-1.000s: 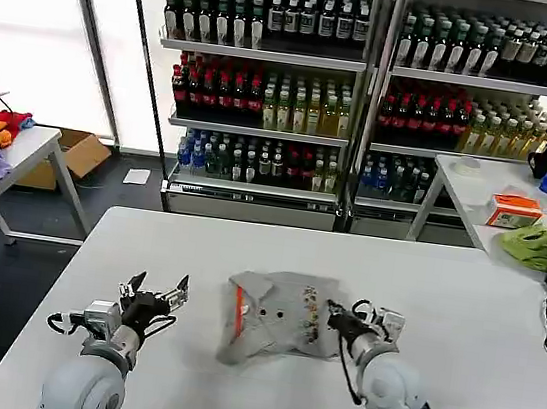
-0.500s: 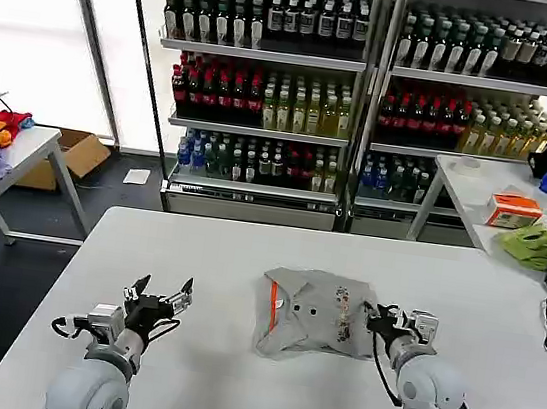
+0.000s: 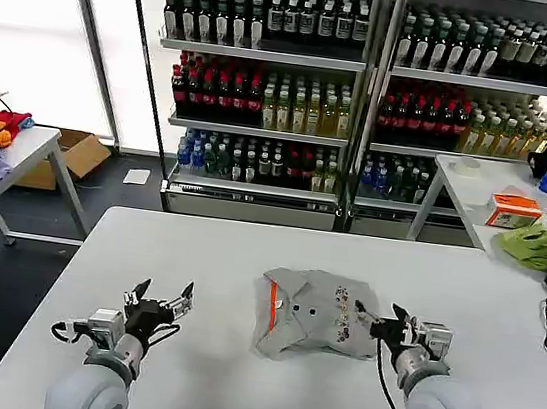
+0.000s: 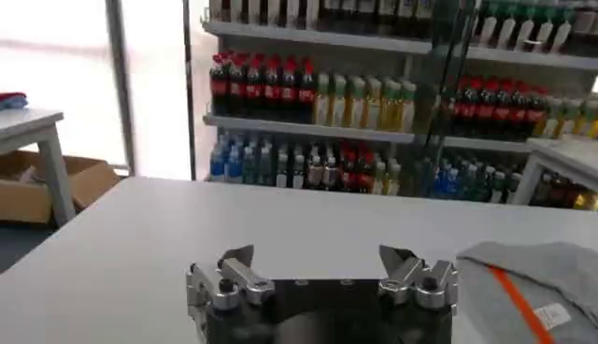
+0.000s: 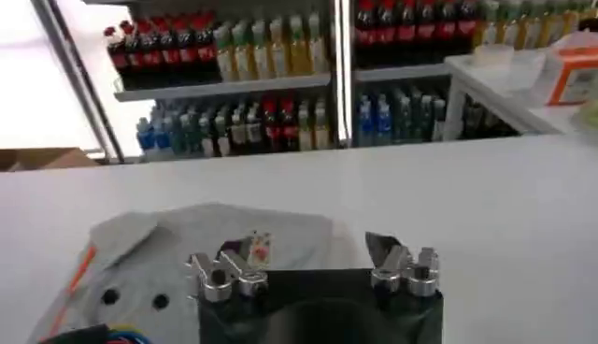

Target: Fold and organize the clothes.

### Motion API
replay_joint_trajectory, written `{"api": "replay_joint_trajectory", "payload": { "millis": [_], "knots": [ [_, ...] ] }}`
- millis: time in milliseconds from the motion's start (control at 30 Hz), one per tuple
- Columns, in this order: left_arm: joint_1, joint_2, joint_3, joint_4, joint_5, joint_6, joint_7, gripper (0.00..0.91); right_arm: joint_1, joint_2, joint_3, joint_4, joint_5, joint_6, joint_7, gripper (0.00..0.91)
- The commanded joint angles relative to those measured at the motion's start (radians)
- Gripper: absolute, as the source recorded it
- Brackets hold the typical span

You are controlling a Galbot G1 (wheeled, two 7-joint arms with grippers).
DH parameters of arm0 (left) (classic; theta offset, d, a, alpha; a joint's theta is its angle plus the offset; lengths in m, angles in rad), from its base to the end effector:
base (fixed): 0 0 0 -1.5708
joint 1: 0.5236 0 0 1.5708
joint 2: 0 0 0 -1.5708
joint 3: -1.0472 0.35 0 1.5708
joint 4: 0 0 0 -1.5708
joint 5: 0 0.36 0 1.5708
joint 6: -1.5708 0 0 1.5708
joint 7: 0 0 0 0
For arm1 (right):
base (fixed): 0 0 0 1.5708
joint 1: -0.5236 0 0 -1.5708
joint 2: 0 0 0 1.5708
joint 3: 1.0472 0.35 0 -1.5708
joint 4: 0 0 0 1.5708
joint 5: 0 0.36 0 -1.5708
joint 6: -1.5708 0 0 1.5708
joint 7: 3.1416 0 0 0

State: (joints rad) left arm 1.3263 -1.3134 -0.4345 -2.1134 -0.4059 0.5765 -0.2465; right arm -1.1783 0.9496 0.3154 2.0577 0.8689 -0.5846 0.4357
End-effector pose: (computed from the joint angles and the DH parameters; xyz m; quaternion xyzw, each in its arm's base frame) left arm 0.2495 0.0152 -0.2439 -0.0182 -0.9814 0.0408 0.1867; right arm 0.2843 -0.0522 -0.2250 0.0553 -0.9669 -0.0347 0.2467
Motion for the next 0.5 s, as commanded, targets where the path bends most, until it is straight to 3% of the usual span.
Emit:
{"api": "replay_joint_trajectory", "payload": {
  "millis": [33,333,500],
  "knots": [
    [0.023,-0.005,-0.009,-0.017,0.003,0.000,0.001,0.907,-0.082,-0.052,-0.070,0.094,0.155,0.000,0.062,0.907],
    [0.052,-0.015,-0.017,-0.036,0.012,0.000,0.005,0.907,-0.077,0.006,-0.070,0.057,0.185,0.002,0.083,0.907],
    [0.062,-0.014,-0.023,-0.042,0.014,0.000,0.006,0.907,-0.080,0.034,-0.055,0.036,0.214,0.002,0.121,0.907]
  ]
}}
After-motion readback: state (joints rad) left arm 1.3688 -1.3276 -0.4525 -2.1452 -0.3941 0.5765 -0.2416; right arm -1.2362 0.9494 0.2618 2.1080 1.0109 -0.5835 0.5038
